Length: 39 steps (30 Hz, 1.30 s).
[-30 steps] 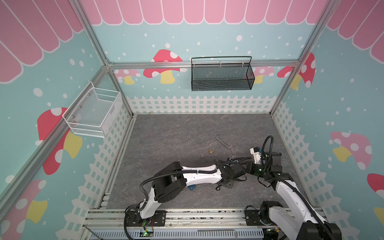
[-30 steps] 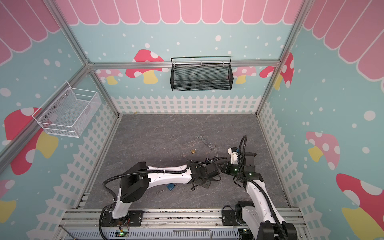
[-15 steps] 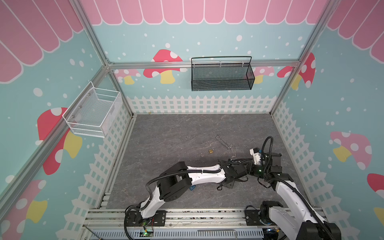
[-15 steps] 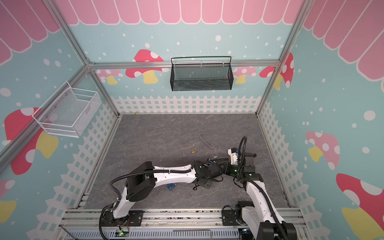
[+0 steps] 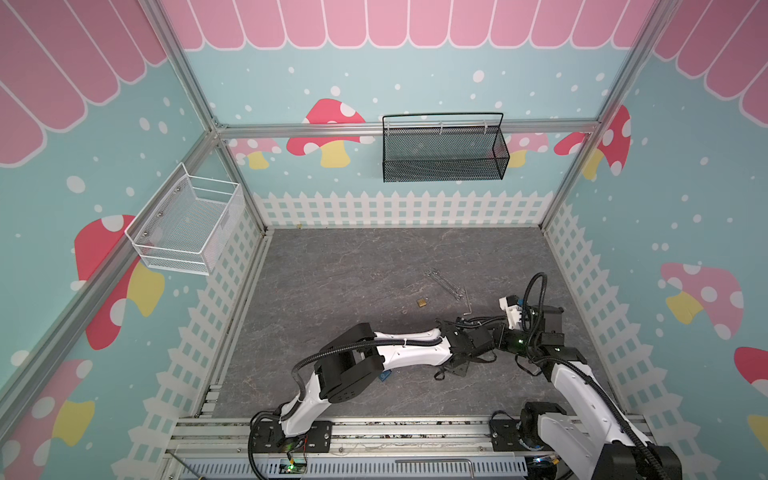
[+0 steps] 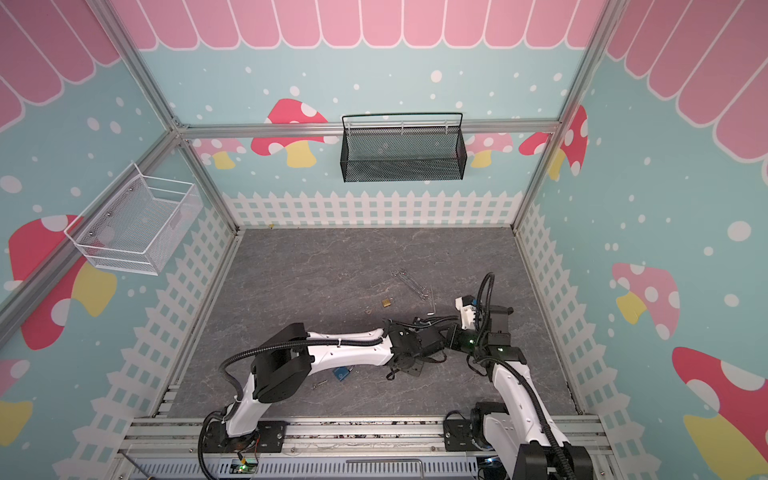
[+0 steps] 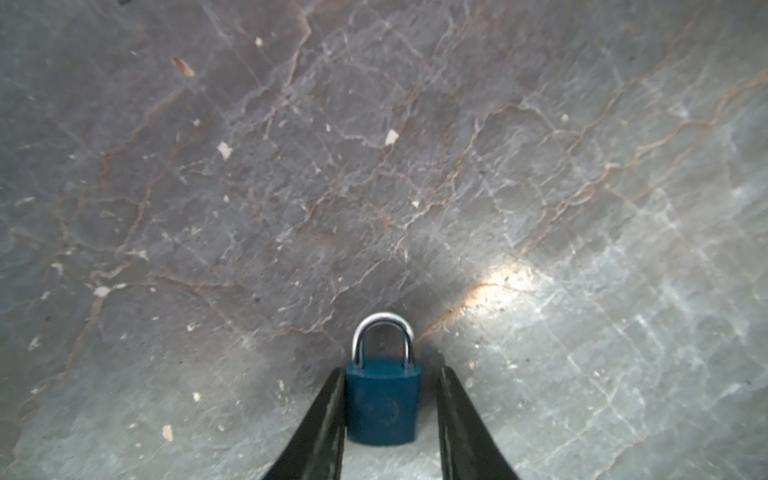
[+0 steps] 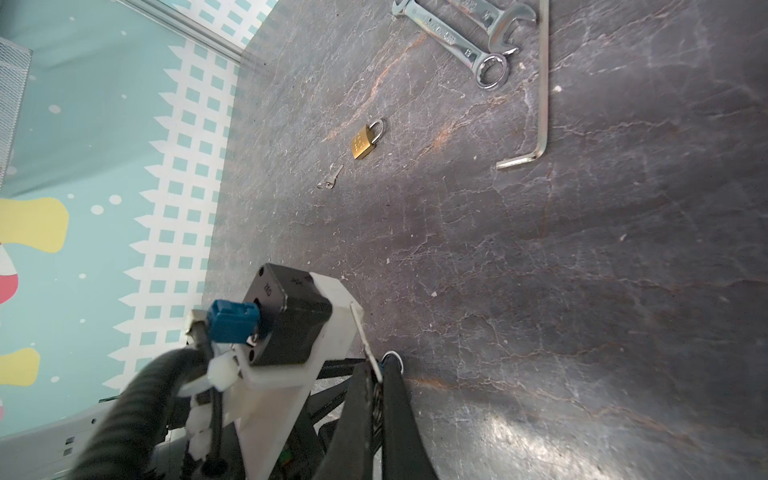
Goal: Unlock with the key
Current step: 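Lift the blue padlock with the left gripper while the right brings the key over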
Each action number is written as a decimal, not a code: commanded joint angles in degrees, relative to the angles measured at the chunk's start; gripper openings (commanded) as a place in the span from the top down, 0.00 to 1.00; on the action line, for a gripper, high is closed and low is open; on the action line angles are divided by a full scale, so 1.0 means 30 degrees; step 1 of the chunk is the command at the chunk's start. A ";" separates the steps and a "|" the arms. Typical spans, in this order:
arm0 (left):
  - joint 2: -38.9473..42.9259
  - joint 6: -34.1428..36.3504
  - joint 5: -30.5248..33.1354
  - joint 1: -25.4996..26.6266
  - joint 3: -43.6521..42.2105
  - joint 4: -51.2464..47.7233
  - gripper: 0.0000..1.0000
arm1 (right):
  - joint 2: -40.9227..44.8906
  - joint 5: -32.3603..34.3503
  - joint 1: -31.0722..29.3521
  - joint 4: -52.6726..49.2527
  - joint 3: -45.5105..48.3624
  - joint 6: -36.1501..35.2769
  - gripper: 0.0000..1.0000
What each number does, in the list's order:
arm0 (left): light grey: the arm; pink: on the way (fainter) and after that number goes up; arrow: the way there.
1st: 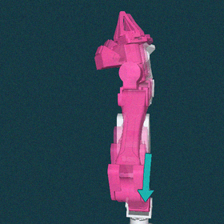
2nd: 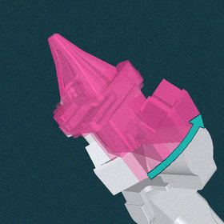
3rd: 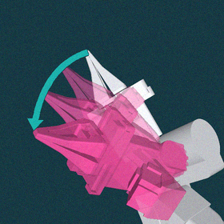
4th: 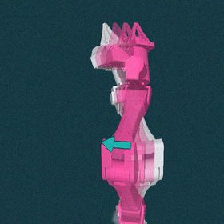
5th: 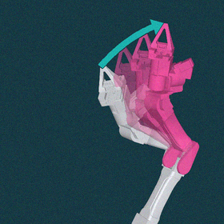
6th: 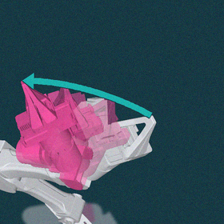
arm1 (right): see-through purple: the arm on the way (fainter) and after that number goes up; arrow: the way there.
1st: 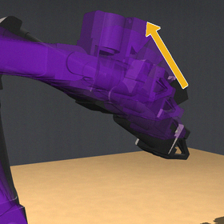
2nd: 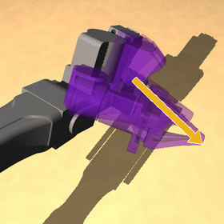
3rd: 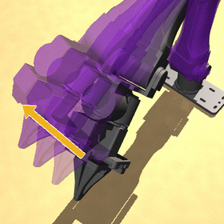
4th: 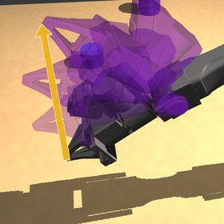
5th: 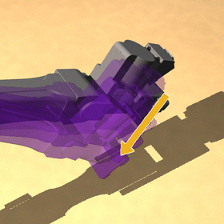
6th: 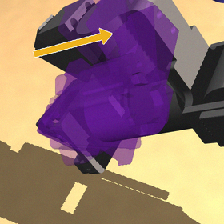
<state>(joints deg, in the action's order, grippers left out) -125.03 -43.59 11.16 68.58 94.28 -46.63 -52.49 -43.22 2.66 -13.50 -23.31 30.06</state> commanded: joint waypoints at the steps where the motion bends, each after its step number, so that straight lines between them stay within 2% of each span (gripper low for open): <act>1: -0.0965 -0.0540 0.0614 -0.0365 -0.0563 -0.0942 0.68 | 0.0108 -0.0344 0.0338 0.0176 0.0242 -0.0450 1.00; 6: -0.0833 -0.0616 0.0817 -0.0412 -0.0760 -0.0889 0.75 | 0.0239 -0.0474 0.0375 0.0190 0.0240 -0.0412 1.00; 10: -0.0719 -0.0642 0.0843 -0.0413 -0.0724 -0.0899 0.89 | 0.0268 -0.0574 0.0377 0.0192 0.0218 -0.0363 1.00; 15: -0.0173 -0.0958 0.1133 -0.0437 -0.0690 -0.0862 1.00 | 0.0605 -0.0563 0.0382 0.0036 0.0139 -0.0266 1.00; 24: 0.2019 -0.2828 0.1866 -0.0518 -0.1011 -0.0897 1.00 | 0.0754 -0.0216 0.0375 -0.1087 -0.0505 -0.0434 1.00; 33: 0.6063 -0.6840 0.1954 -0.1521 -0.3522 0.0221 1.00 | 0.0716 0.1103 -0.0160 -0.1948 -0.1576 -0.0197 1.00; 36: 0.7739 -0.8636 0.1417 -0.1930 -0.5121 0.1945 1.00 | 0.0981 0.1949 -0.1301 -0.1502 -0.1394 0.0730 1.00; 39: 0.9374 -1.0904 0.1228 -0.2254 -0.6997 0.4066 1.00 | 0.1520 0.3636 -0.3440 -0.0754 -0.1019 0.2228 1.00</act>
<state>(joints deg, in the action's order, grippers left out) -99.88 -66.78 15.18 62.39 76.77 -40.88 -49.71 -36.97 -3.68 -17.65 -26.96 32.91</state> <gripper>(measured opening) 0.162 0.054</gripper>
